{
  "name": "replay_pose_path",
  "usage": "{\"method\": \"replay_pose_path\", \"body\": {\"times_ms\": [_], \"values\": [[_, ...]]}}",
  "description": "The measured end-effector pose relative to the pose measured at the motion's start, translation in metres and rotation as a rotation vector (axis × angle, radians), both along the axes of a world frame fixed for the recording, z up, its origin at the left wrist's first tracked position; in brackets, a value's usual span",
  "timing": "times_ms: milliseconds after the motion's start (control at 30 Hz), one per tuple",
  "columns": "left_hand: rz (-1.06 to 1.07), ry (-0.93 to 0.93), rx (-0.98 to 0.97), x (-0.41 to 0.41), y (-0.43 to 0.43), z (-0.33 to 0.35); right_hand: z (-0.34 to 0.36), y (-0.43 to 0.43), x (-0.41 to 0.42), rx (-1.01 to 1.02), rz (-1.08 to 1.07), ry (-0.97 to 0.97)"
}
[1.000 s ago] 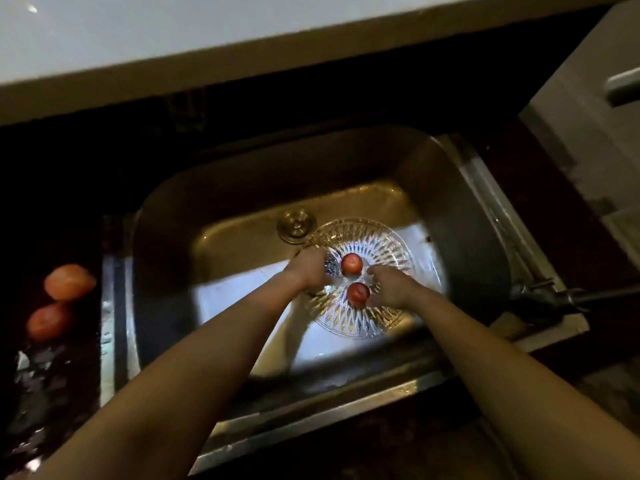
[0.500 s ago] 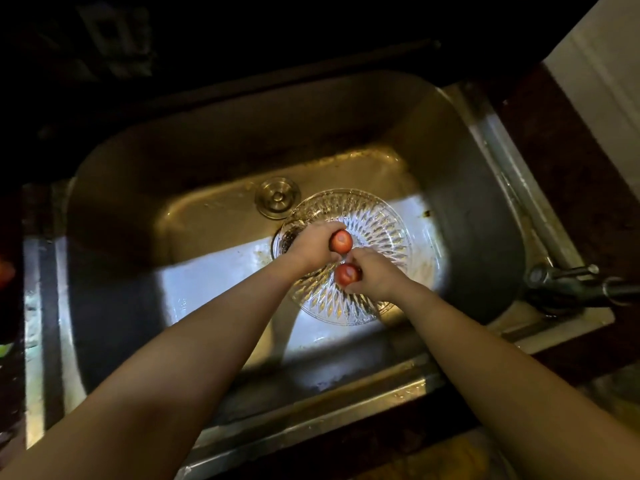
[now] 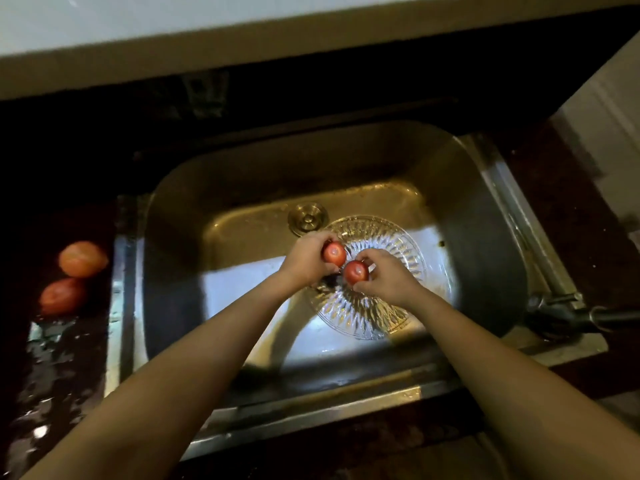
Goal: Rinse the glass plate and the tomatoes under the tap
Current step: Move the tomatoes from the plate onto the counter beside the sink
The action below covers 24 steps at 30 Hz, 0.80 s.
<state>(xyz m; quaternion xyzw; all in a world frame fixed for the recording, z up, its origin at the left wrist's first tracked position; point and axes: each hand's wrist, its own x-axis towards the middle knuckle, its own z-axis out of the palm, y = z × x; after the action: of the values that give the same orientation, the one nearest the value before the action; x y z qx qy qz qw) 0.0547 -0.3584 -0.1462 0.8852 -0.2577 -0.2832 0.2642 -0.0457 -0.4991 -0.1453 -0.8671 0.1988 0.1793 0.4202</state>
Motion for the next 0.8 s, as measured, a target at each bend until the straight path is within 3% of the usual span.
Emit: {"method": "replay_pose_path", "body": {"times_ms": [533,800], "values": [[0.447,-0.215,-0.084,-0.007,0.162,0.143,0.138,0.113,0.091,-0.062,0.475,-0.255],[0.733,-0.287,-0.029,-0.022,0.248,0.173,0.164,0.21,0.123,-0.065,0.726,-0.363]]}}
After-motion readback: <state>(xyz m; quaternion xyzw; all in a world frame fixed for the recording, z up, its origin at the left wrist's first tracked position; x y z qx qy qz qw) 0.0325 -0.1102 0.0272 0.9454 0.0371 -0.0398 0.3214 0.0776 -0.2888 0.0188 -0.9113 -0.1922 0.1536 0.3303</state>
